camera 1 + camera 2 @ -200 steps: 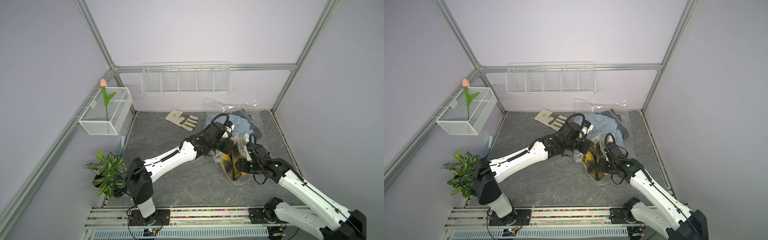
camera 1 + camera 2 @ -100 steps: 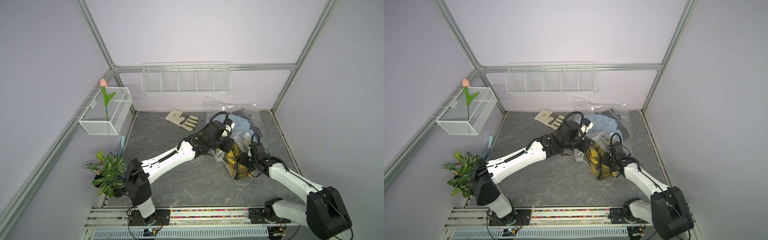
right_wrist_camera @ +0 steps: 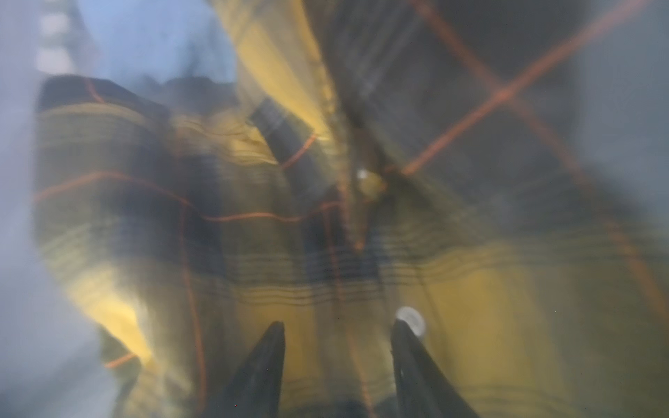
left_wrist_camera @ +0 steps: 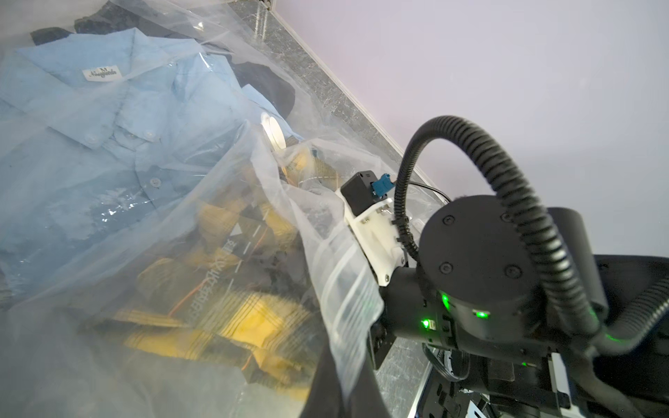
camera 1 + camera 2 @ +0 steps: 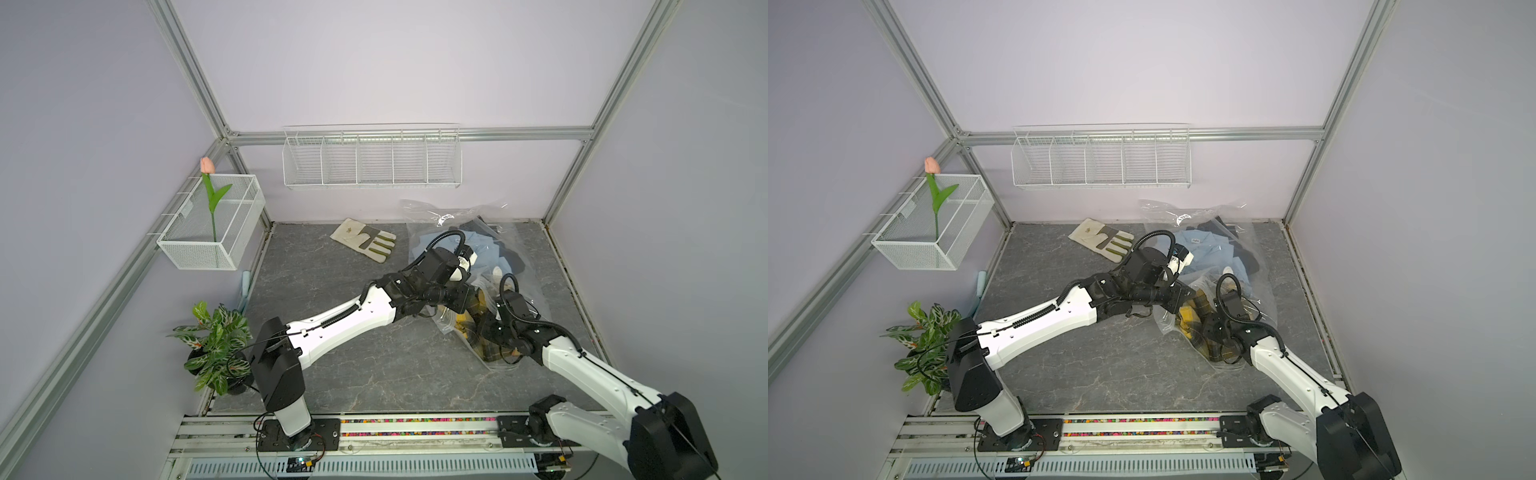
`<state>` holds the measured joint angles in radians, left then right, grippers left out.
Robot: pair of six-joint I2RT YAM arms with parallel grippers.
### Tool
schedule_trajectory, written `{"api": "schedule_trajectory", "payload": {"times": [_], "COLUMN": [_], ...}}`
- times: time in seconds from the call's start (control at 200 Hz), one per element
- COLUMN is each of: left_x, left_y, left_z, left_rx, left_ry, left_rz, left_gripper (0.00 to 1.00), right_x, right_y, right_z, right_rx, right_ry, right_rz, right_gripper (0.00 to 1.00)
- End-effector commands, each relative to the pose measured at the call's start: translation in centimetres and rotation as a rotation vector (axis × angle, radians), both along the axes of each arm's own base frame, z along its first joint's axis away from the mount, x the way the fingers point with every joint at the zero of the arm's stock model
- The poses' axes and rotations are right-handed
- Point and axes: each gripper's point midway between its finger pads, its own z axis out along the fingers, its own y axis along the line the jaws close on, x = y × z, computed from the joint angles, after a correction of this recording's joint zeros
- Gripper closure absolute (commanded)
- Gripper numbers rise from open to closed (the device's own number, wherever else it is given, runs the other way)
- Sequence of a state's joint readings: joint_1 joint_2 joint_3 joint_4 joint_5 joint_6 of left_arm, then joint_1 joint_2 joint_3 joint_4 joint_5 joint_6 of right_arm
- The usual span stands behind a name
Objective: Place the folded shirt into the vacuum bag
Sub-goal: Place the shirt in the vacuum bag.
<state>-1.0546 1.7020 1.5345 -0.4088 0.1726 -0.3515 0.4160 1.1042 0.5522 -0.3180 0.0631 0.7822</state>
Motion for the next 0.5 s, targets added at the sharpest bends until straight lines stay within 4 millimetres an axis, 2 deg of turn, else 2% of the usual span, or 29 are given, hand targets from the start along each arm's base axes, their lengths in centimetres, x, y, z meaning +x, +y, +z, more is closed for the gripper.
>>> {"api": "schedule_trajectory", "payload": {"times": [0.0,0.115,0.205,0.355,0.495], "left_x": [-0.8,-1.8,-1.9,-1.7,-1.5], "left_y": [-0.9,-0.5,0.1,0.2,0.2], "left_z": [2.4,1.4,-0.8,-2.9,-4.3], "left_rx": [-0.064,-0.045,-0.011,0.007,0.040], "left_ry": [-0.022,-0.012,0.014,0.039,0.039], "left_rz": [-0.028,-0.036,-0.016,0.012,0.014], "left_gripper": [1.00,1.00,1.00,0.99,0.99], "right_x": [1.9,3.3,3.3,-0.1,-3.0], "right_y": [-0.6,-2.4,-1.1,2.1,2.4], "right_z": [-0.4,-2.1,-2.8,-2.9,-2.3], "right_rx": [0.004,-0.029,-0.009,0.011,0.059], "right_ry": [-0.044,-0.015,0.016,0.043,0.042], "right_rz": [-0.068,-0.092,-0.016,0.062,0.049], "right_gripper": [0.44,0.42,0.43,0.42,0.40]}}
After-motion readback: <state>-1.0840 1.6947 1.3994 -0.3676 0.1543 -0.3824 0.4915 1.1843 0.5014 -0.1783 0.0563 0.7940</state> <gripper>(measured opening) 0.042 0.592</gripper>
